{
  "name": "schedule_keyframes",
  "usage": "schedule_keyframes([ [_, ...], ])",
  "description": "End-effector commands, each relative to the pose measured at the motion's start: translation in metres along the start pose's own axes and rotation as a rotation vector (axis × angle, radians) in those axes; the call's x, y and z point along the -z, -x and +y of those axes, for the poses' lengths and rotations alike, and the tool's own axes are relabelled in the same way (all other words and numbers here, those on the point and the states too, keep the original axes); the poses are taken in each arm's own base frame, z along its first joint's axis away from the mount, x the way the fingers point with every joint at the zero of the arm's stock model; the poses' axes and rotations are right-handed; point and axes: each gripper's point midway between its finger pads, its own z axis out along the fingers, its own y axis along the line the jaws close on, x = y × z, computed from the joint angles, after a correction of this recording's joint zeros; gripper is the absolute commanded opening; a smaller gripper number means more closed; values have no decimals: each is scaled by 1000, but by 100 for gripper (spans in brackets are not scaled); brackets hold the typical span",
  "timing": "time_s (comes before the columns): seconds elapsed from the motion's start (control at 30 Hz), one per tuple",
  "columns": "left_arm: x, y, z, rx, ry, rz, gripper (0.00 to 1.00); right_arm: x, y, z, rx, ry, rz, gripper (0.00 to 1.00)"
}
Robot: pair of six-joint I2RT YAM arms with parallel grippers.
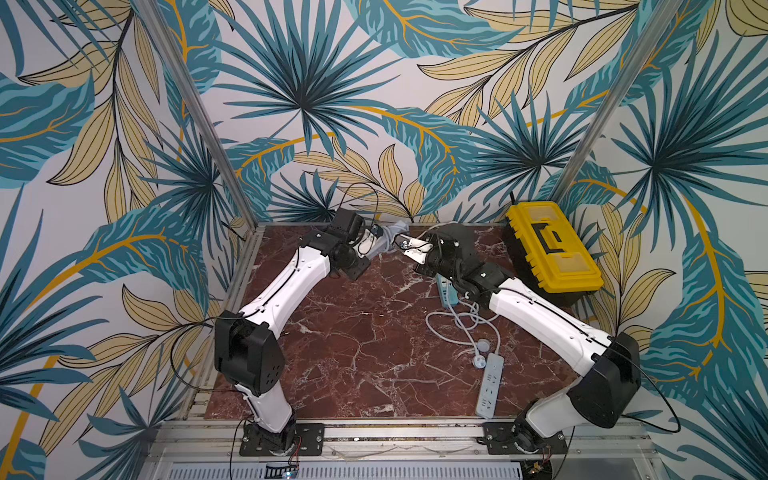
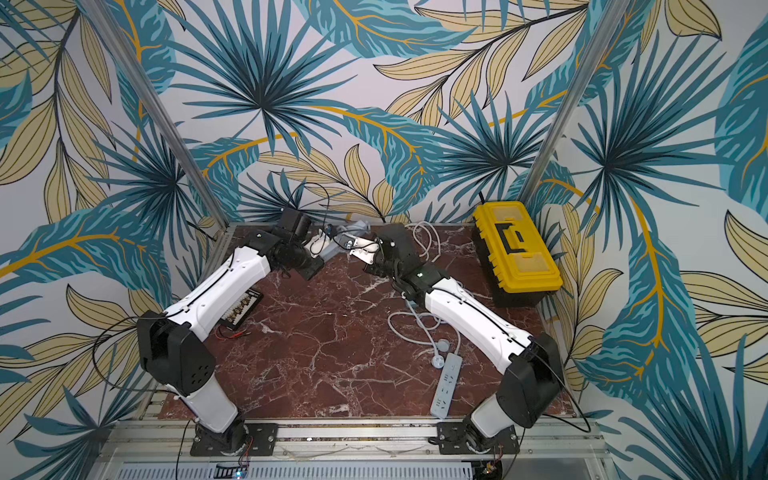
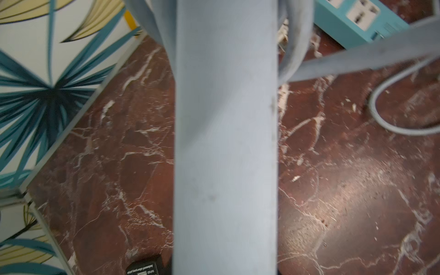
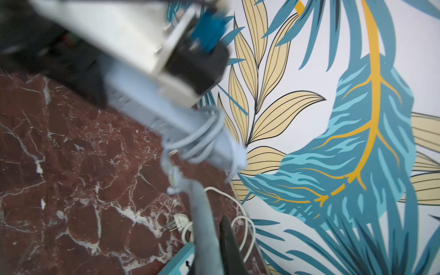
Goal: Wrap the cord around the power strip
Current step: Wrap the power cord around the power strip.
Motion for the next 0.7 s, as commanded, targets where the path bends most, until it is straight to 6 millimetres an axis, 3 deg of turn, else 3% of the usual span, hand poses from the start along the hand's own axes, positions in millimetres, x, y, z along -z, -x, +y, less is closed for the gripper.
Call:
schedule_keyframes([
  [0.0, 34, 0, -43, -133, -137, -86, 0, 4, 8, -25, 77, 43, -12, 0],
  [0.13, 66, -12, -110, -286, -367, -142, 0, -19, -12, -26, 104, 159, 73, 0],
  [0.3, 114, -3, -162, -332, -640, -314, 0, -40, -16, -44, -52, 241, -4, 3],
  [0.37, 138, 10, -170, -331, -711, -396, 0, -45, -11, -50, -161, 282, -70, 12],
  [0.53, 173, 40, -161, -297, -731, -495, 0, -73, -23, -60, -527, 292, -184, 53],
  [0.67, 190, 59, -155, -269, -711, -531, 0, -99, -44, -47, -726, 253, -254, 68],
])
